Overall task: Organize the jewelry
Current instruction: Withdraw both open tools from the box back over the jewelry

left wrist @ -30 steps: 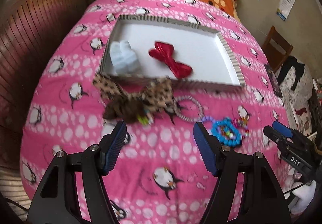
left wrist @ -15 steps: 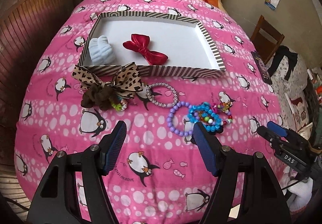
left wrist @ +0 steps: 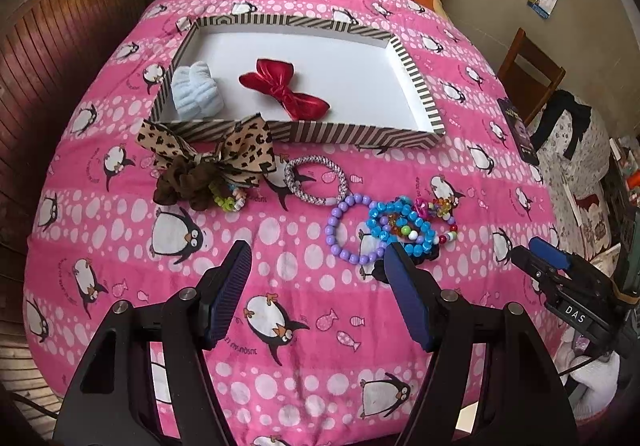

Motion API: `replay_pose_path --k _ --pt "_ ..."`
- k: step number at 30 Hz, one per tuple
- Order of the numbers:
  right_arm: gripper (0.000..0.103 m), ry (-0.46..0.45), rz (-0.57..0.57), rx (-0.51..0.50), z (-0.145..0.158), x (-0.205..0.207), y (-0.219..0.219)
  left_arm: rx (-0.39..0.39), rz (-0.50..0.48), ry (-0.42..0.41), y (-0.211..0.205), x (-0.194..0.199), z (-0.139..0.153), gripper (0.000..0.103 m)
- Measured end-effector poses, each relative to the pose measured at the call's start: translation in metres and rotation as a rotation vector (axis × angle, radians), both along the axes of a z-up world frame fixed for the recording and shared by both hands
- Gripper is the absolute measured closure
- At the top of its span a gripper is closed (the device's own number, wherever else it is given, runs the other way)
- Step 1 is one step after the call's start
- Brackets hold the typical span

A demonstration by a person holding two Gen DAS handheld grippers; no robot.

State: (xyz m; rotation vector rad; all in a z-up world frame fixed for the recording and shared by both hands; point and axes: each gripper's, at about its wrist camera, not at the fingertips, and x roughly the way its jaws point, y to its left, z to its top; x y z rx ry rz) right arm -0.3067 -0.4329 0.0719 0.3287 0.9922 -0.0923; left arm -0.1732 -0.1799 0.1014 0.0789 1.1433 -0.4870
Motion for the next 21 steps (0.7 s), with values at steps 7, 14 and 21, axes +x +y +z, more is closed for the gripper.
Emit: replay_pose_path --k 7,14,21 --pt "0.046 0.017 0.005 0.011 -0.007 0.003 0.002 -0.001 0.006 0.023 0.001 0.003 -0.006 0.034" --pt "0.046 0.025 0.002 0.017 -0.011 0.005 0.003 0.002 0.005 0.049 0.002 0.005 -0.014 0.034" --pt "0.046 0.03 0.006 0.025 -0.014 0.01 0.006 0.01 -0.013 0.064 -0.002 0.008 -0.02 0.034"
